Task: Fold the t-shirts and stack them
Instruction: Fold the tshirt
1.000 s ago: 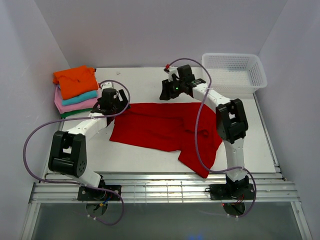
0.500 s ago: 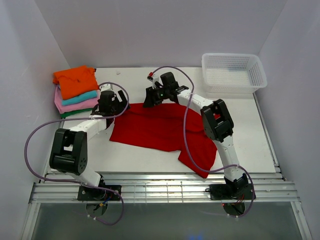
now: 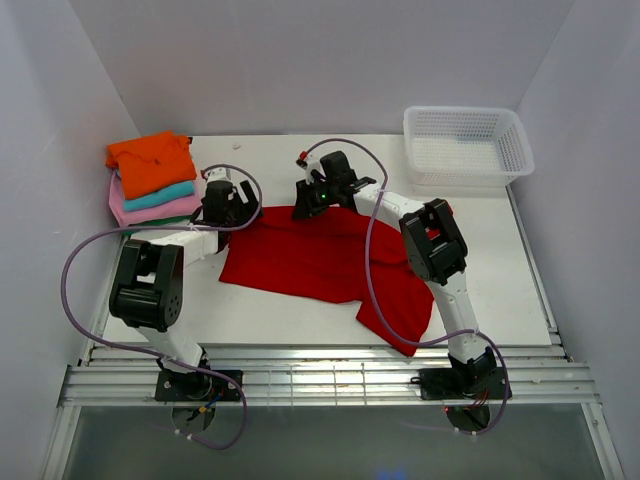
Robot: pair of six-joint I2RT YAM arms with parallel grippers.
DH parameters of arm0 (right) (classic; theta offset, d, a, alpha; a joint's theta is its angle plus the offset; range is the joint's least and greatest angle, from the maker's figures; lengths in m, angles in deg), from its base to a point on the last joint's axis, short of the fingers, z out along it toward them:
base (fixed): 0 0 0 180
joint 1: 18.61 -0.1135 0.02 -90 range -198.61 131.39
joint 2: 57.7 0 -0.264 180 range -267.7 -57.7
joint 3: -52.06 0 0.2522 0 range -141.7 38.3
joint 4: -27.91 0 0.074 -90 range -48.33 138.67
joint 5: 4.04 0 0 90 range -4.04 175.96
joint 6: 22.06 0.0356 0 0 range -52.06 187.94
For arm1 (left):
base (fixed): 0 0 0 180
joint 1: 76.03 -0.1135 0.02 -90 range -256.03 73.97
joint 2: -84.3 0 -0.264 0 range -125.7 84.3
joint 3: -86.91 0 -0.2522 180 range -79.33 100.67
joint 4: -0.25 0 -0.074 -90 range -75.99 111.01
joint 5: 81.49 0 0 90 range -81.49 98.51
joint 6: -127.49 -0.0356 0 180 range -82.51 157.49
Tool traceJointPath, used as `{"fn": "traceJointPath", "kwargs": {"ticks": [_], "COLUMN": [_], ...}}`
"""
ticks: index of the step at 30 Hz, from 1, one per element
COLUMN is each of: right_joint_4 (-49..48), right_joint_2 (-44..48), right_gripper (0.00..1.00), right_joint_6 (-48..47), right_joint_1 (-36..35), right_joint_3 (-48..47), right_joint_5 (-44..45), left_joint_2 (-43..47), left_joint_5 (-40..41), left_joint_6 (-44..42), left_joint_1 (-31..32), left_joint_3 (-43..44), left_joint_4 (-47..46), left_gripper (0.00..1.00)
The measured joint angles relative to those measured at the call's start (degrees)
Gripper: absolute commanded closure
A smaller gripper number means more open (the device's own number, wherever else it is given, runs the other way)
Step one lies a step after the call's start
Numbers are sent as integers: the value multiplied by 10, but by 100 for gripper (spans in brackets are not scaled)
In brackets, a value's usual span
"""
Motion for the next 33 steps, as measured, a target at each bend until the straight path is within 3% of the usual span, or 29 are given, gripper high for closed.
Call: {"fn": "traceJointPath", "kwargs": {"ticks": [10, 25, 29, 30, 33], "right_joint_4": [0, 31, 49, 53, 59], "right_joint_2": [0, -38, -46, -49, -49], "right_gripper": [85, 89, 89, 89, 89], "right_joint_6": [0, -2, 1, 2, 3], "right_joint_1": [0, 0, 0, 0, 0], "right_joint_3": [1, -25, -48, -52, -54], "right_joint_5": [43, 109, 123, 126, 130], "left_joint_2": [-38, -77, -68, -67, -66], "left_joint_5": [-5, -8, -9, -9, -12], "left_joint_6": [-3, -3, -2, -1, -1], "left_joint_1": [0, 0, 0, 0, 0], "left_joint_3": [45, 53, 48, 48, 48], "left_joint_4": [-19, -21, -22, -24, -28], "left_gripper": [5, 11, 25, 36, 55]}}
